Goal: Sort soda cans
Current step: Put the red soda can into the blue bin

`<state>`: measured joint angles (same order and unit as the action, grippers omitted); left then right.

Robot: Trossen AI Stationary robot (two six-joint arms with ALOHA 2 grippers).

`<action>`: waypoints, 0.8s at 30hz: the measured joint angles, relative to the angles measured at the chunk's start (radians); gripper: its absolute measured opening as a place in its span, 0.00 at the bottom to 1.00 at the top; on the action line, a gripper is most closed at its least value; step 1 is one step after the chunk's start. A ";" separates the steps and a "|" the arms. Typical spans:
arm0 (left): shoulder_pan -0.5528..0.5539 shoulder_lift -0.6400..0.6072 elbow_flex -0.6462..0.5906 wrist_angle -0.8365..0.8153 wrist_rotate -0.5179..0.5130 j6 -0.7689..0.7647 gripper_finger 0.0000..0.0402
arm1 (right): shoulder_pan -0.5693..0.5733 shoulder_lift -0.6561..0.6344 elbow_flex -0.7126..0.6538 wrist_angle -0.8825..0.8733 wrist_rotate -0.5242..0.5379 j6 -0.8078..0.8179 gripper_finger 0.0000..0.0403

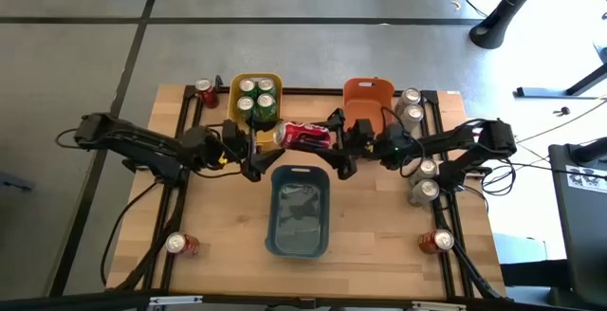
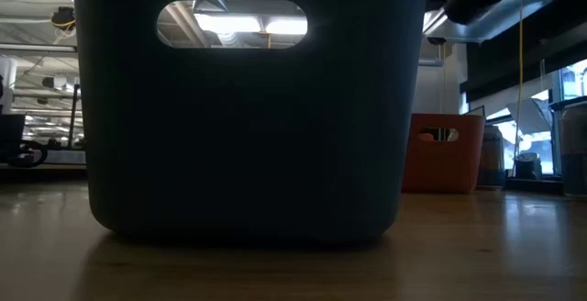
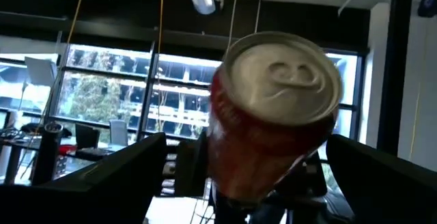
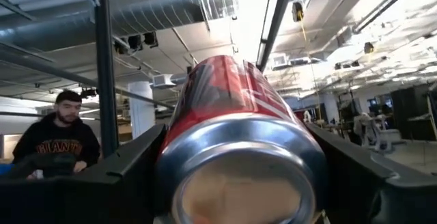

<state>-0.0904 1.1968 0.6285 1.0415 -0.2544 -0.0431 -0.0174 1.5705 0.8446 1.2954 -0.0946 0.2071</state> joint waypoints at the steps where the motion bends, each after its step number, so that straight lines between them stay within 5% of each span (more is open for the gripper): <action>1: -0.002 0.004 0.000 0.015 -0.001 0.005 0.97 | 0.000 0.009 0.005 -0.003 0.007 0.000 0.73; 24: -0.001 0.007 0.055 0.016 0.027 0.051 0.97 | -0.001 0.113 0.092 0.051 0.013 -0.006 0.73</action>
<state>-0.0917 1.2034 0.6838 1.0578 -0.2276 0.0075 -0.0181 1.6832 0.9363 1.3468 -0.0814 0.2012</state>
